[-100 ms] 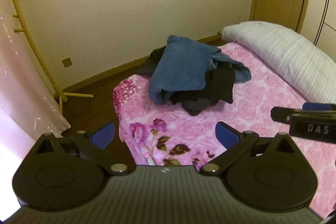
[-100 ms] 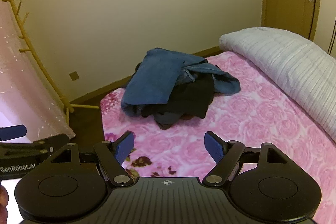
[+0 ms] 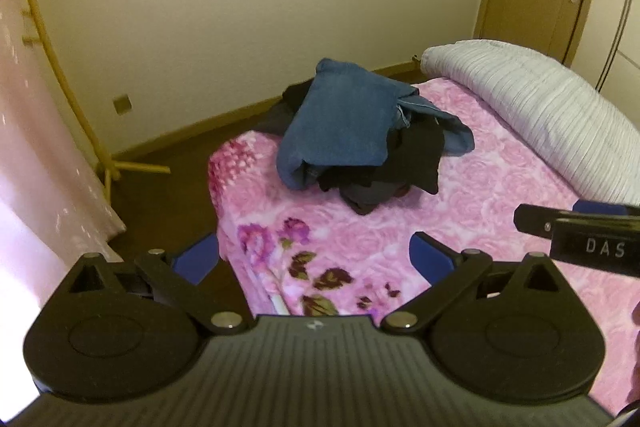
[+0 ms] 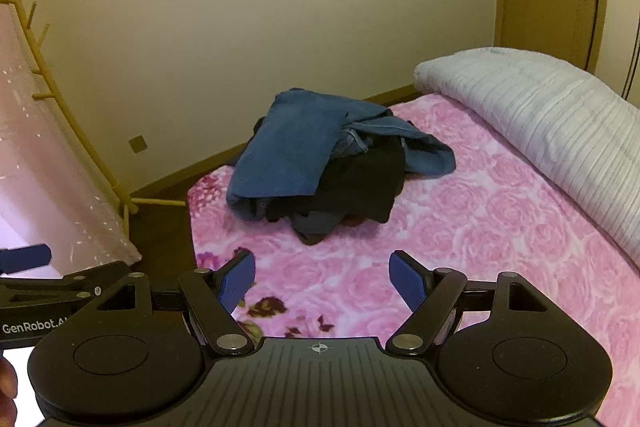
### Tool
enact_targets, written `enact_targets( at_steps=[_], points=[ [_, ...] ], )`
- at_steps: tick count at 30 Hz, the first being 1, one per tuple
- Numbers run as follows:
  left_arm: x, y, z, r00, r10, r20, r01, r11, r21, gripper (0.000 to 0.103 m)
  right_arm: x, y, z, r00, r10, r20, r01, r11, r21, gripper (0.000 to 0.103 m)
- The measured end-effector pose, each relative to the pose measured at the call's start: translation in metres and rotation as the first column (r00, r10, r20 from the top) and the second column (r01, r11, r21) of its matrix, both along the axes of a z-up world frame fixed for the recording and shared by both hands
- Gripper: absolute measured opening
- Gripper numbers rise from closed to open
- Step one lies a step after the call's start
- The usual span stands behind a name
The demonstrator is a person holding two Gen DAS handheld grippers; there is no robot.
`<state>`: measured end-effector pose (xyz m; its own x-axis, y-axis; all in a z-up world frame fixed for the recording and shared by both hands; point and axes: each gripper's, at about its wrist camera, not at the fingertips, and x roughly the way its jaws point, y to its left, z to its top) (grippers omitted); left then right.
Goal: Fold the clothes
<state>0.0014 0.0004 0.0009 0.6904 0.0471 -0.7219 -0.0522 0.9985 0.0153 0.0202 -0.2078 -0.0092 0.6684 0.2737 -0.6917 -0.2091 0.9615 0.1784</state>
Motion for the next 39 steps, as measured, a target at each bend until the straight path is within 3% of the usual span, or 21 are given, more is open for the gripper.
enact_targets(
  at_steps=[3, 8, 39],
  points=[
    [-0.005, 0.008, -0.007, 1.0, 0.006, 0.007, -0.006, 0.998, -0.059, 0.1, 0.0, -0.001, 0.0, 1.0, 0.005, 0.007, -0.005, 1.0, 0.01, 0.077],
    [0.007, 0.016, -0.015, 1.0, 0.003, -0.013, -0.004, 0.995, -0.096, 0.099, -0.002, 0.0, -0.003, 1.0, -0.001, 0.007, 0.001, 1.0, 0.003, 0.077],
    [0.007, 0.022, -0.025, 0.999, -0.018, -0.038, 0.015, 0.997, -0.076, 0.099, 0.006, 0.013, -0.008, 1.0, 0.016, -0.01, -0.016, 1.0, -0.014, 0.077]
  ],
)
